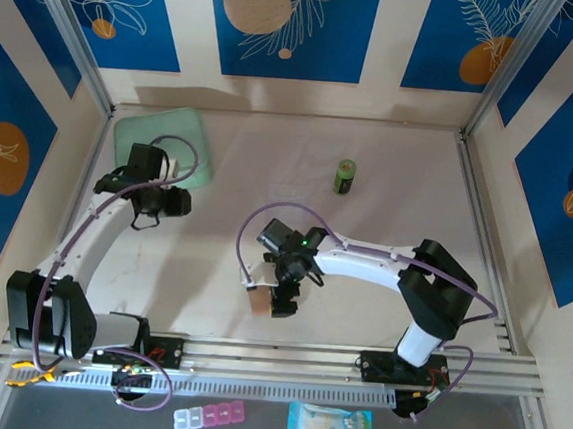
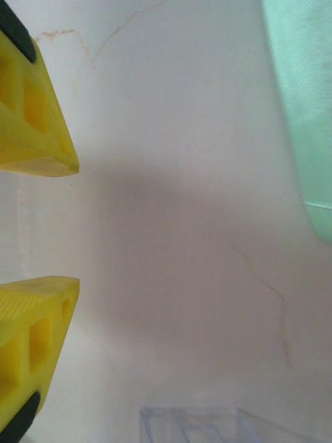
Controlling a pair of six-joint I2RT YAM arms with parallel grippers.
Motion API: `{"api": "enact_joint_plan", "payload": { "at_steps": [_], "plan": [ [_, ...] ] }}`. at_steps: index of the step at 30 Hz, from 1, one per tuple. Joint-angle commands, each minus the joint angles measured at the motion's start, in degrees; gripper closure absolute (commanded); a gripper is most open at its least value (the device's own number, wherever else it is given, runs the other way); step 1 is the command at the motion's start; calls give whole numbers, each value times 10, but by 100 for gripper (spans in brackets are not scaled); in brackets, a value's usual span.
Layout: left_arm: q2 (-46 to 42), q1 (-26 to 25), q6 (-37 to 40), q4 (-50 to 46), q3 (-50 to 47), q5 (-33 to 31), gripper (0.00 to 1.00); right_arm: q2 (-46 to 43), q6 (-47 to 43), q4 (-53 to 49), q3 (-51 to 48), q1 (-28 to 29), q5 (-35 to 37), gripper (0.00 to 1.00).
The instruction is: Take the credit cards out of the card holder
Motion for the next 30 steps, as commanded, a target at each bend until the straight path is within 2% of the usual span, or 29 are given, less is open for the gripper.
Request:
{"api": "enact_joint_plan", "payload": {
  "at_steps": [1, 14, 30],
  "plan": [
    [3, 11, 17, 3, -9, 26, 57, 12, -10, 1, 14, 8, 11, 1],
    [13, 15, 21, 2, -7, 23, 55, 30, -11, 46, -15, 29, 26, 0],
    [14, 15, 18, 3, -8, 24, 55, 37, 4, 48, -30, 30, 23, 15]
  ]
}}
